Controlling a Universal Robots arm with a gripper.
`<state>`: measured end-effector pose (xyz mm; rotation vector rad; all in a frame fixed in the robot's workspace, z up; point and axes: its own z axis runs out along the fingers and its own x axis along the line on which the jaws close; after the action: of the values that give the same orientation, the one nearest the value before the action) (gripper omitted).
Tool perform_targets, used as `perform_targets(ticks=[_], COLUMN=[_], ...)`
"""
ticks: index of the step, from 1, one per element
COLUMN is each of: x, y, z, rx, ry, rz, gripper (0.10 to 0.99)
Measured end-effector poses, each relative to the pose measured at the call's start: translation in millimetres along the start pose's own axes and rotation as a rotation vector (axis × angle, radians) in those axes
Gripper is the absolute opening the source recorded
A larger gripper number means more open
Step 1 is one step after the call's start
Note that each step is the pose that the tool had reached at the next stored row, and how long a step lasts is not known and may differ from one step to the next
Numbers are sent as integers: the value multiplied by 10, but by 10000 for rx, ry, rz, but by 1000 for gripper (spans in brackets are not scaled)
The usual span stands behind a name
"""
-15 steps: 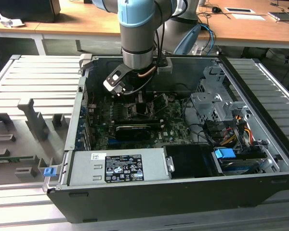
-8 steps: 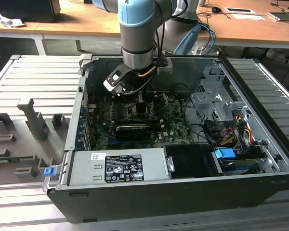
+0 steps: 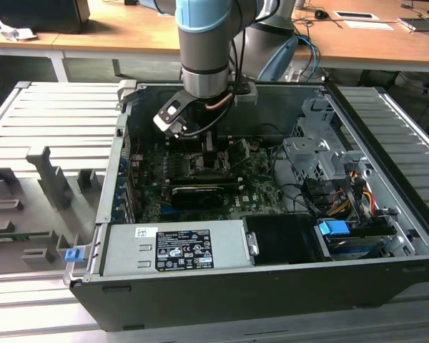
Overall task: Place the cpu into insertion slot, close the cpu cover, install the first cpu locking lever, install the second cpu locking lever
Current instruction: 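Place the cpu into insertion slot, then close the cpu cover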
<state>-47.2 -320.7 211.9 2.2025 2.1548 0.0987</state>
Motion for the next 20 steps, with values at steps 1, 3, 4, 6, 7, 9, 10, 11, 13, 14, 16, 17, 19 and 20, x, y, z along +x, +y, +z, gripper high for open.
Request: perform_targets(ticks=[1,3,4,6,7,9,10,11,13,14,16,17,19,20], x=[0,0,1,0,1,1,1,1,1,1,1,2,2,2], y=[1,2,3,3,4,5,5,7,28,35,48,48,52,54], z=[-3,-15,-18,-28,-34,-40,-40,-41,-39,-39,-38,-38,-79,-99], rx=[0,0,0,0,-1,-2,-3,0,10,12,15,16,15,16], ry=[-17,-67,-75,-81,-81,-80,-79,-82,-82,-82,-83,-82,-82,-85], rz=[-1,-5,-6,-7,-6,-7,-6,-5,-7,-7,-8,-6,-6,-7], gripper=[282,161,106,106,106,106,106,106,106,106,106,106,106,106])
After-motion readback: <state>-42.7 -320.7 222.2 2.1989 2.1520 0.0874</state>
